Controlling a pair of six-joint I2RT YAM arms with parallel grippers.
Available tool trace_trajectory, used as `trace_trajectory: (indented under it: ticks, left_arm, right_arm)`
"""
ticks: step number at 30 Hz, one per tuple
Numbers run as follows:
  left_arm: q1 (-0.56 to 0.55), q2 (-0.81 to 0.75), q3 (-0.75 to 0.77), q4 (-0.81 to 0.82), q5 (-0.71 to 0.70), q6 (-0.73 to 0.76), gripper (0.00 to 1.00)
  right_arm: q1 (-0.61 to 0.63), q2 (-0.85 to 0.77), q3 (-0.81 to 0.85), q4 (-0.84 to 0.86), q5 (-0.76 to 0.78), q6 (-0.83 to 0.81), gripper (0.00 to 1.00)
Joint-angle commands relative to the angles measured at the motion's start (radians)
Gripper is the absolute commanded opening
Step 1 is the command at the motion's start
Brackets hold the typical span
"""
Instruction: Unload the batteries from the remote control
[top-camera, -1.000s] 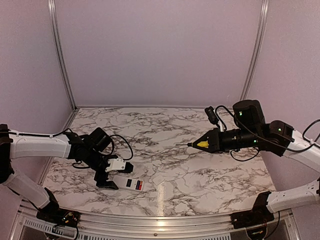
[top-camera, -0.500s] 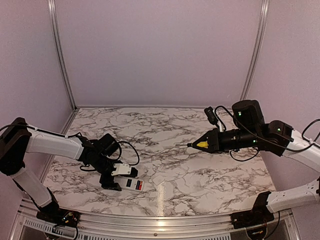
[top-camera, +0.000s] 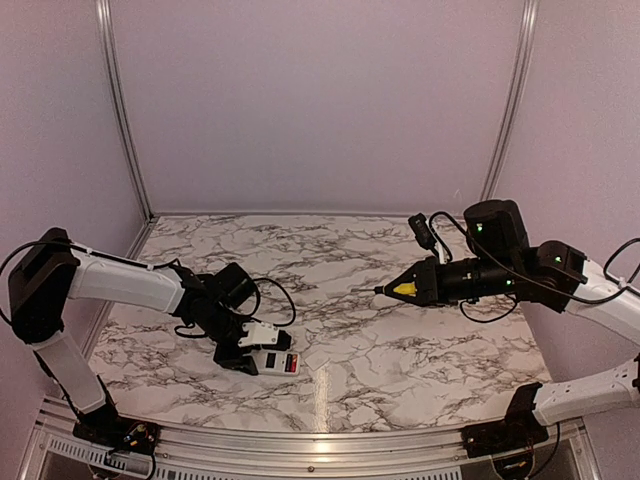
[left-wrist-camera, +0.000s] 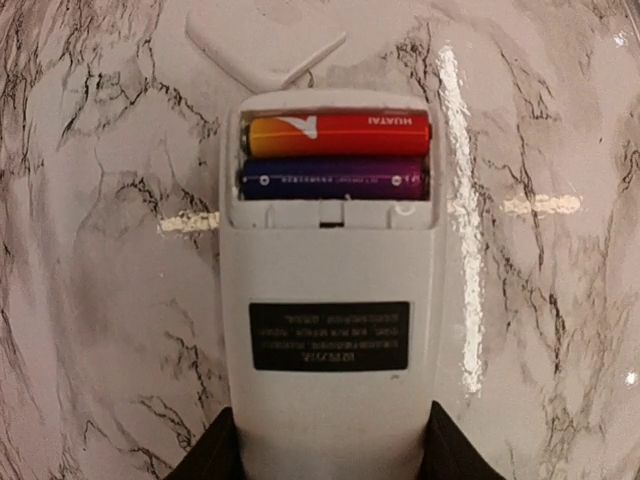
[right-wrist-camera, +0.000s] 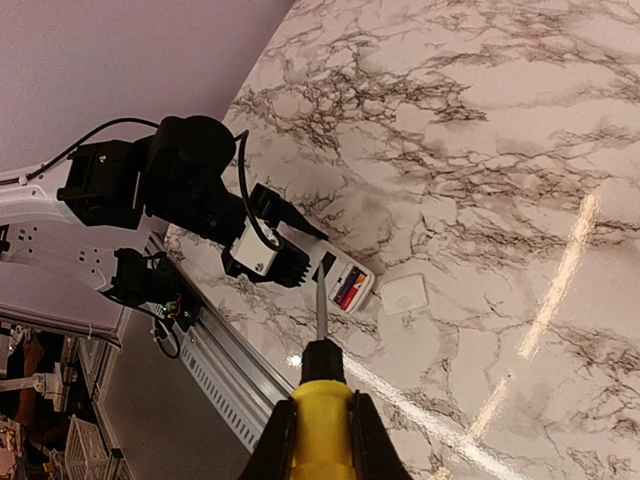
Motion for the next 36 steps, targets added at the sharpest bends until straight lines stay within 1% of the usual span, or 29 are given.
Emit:
trace_trajectory:
  ticks: [1, 7, 11, 15, 20, 23, 24, 26, 28, 29, 30, 31, 36]
  left_arm:
    - [-0.052, 0.029, 0.091, -0.01, 0.026, -0.1, 0.08]
    - [-0.119, 0.047, 0.136, 0.066, 0.03, -0.244, 0.1]
    - [-0.154, 0.113, 0.182, 0.07, 0.01, -0.327, 0.12]
    - [-0.175, 0.173, 0.212, 0.074, -0.018, -0.388, 0.12]
    - [-0.189, 0.208, 0.212, 0.079, -0.087, -0.42, 0.19]
    - [-0.193, 0.203, 0.198, 0.086, -0.11, -0.422, 0.3]
    - [-0.194, 0.197, 0.194, 0.09, -0.111, -0.42, 0.36]
    - [-0.195, 0.179, 0.183, 0.11, -0.125, -0.427, 0.47]
    - [-0.195, 0.153, 0.171, 0.133, -0.122, -0.441, 0.61]
    - [-0.194, 0.136, 0.165, 0.143, -0.108, -0.44, 0.68]
    - [-0.195, 0.118, 0.154, 0.16, -0.105, -0.447, 0.9]
    - [-0.194, 0.097, 0.142, 0.183, -0.106, -0.461, 0.98]
    - [-0.192, -0.032, 0.07, 0.3, -0.091, -0.496, 0.99]
  right_arm:
    - [-0.001, -0.009, -0.007, -0.012, 0.021, -0.011, 0.0]
    - [0.0, -0.008, -0.013, -0.006, 0.025, -0.014, 0.0]
    - [-0.001, -0.005, -0.015, 0.002, 0.027, -0.016, 0.0]
    - [-0.001, -0.001, -0.015, 0.004, 0.027, -0.018, 0.0]
    - [-0.001, 0.001, -0.015, 0.004, 0.025, -0.016, 0.0]
    - [-0.001, 0.001, -0.011, -0.003, 0.022, -0.018, 0.0]
    - [-0.001, 0.0, -0.009, -0.006, 0.022, -0.019, 0.0]
    - [-0.001, -0.002, -0.006, -0.012, 0.024, -0.021, 0.0]
    - [-0.001, -0.003, -0.001, -0.015, 0.026, -0.023, 0.0]
    - [-0.001, -0.003, 0.002, -0.018, 0.029, -0.024, 0.0]
    - [-0.001, -0.001, 0.007, -0.02, 0.031, -0.024, 0.0]
    - [0.0, 0.001, 0.012, -0.022, 0.034, -0.027, 0.0]
    - [-0.001, 0.025, 0.051, -0.04, 0.04, -0.042, 0.0]
